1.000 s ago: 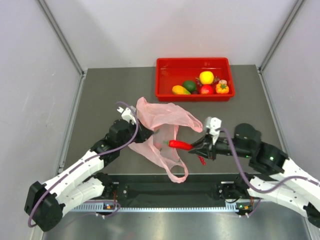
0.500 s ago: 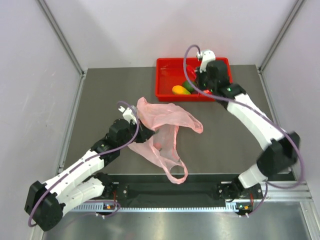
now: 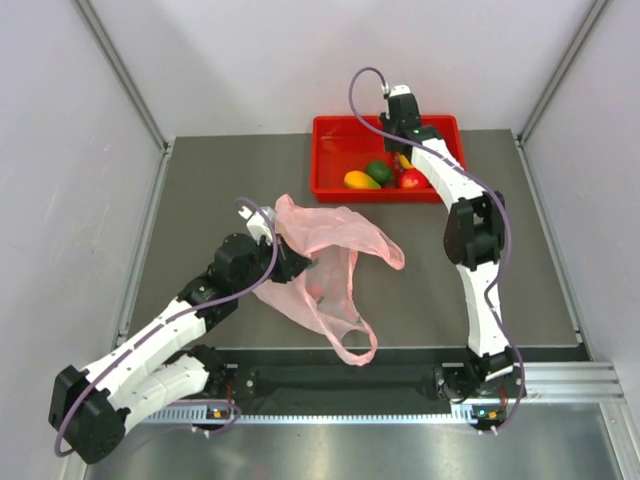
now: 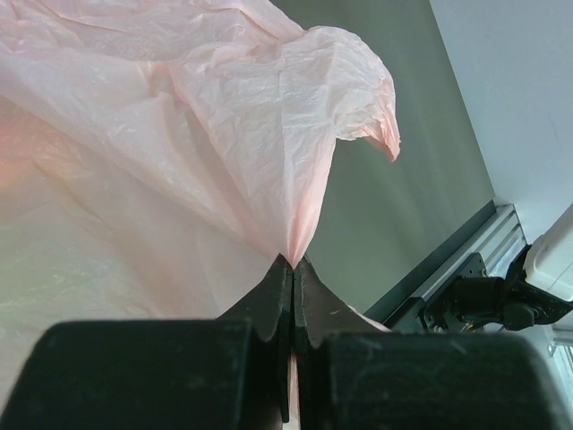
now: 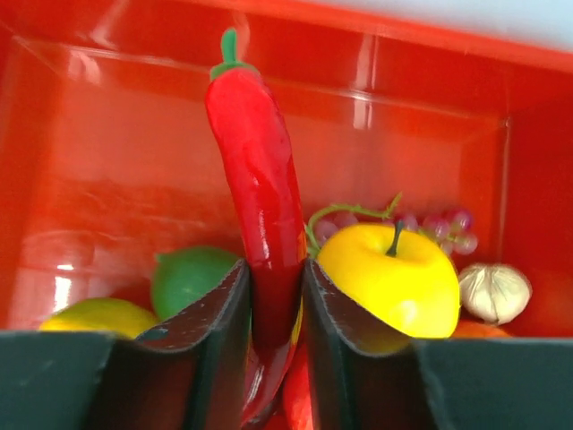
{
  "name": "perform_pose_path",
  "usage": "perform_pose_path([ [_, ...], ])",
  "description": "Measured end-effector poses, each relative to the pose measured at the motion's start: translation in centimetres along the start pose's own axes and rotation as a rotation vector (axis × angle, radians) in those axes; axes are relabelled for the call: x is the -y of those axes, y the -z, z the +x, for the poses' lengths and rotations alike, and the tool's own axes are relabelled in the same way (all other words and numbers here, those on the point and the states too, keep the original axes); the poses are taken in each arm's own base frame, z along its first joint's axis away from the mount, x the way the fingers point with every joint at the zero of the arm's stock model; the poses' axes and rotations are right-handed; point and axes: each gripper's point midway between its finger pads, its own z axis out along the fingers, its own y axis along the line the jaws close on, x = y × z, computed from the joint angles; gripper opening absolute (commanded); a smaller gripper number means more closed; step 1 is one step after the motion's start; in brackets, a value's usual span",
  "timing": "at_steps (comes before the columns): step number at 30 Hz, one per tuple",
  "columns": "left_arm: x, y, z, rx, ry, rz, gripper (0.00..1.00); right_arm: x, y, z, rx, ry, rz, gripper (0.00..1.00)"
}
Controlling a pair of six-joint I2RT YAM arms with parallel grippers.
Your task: Untie the knot of the plastic bag and take out the fruit
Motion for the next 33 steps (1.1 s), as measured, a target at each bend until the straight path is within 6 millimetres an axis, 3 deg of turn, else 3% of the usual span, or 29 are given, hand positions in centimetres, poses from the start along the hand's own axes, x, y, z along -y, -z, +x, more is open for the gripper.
perform_pose_path([
  [2,0.1,0.2,0.0,0.002,-0.007,0.002,0.00,0.4,-0.5,1.3,-0.039,-0.004,0.008,0.64],
  [3,0.1,0.4,0.0,0.001,-0.007,0.000,0.00,0.6,-0.6,1.7,-0.052,-0.003,0.011,0.82],
  [5,0.0,0.6,0.0,0.001,-0.008,-0.004,0.00,0.9,-0.6,1.8,-0.058,0.000,0.014,0.99],
  [8,-0.1,1.0,-0.1,0.008,-0.011,-0.013,0.00,1.3,0.1,1.7,-0.056,0.007,0.012,1.00],
  [10,-0.2,1.5,-0.2,0.015,-0.014,-0.024,0.00,1.4,1.6,1.7,-0.061,0.011,-0.002,1.00],
  [12,-0.1,1.9,-0.6,0.027,-0.019,-0.028,0.00,1.1,3.9,1.4,-0.053,0.008,-0.045,1.00],
  [15,0.0,2.5,-1.0,0.044,-0.028,-0.039,0.00,0.0,10.6,1.1,-0.014,0.014,-0.144,0.98],
  [17,-0.1,2.7,-1.2,0.051,-0.032,-0.046,0.00,-1.2,15.6,0.3,0.058,0.020,-0.213,0.95],
  [20,-0.4,3.0,-1.2,0.052,-0.035,-0.064,0.00,-5.5,25.4,-0.6,0.225,0.058,-0.384,0.82],
  [23,-0.7,3.2,-1.1,0.044,-0.037,-0.086,0.00,-10.3,33.9,0.4,0.357,0.096,-0.605,0.55],
  [24,-0.8,3.3,-1.1,0.043,-0.038,-0.094,0.00,-11.5,35.8,1.4,0.371,0.109,-0.668,0.38],
  [26,-0.8,3.5,-1.3,0.046,-0.041,-0.101,0.00,-13.1,38.4,3.9,0.372,0.129,-0.758,0.19],
  [27,-0.8,3.5,-1.4,0.047,-0.041,-0.102,0.00,-14.1,39.2,5.4,0.355,0.136,-0.796,0.02],
  [29,-0.7,3.7,-1.7,0.054,-0.042,-0.109,0.01,-15.9,39.9,8.1,0.317,0.151,-0.850,0.00],
  [31,-0.7,3.9,-2.1,0.063,-0.043,-0.121,0.10,-17.7,39.7,12.0,0.240,0.177,-0.881,0.00],
  [32,-0.8,3.9,-2.3,0.069,-0.043,-0.129,0.29,-18.3,39.3,13.6,0.206,0.185,-0.885,0.00],
  [33,-0.8,4.0,-2.5,0.075,-0.047,-0.136,0.40,-18.8,38.8,15.3,0.169,0.193,-0.887,0.00],
])
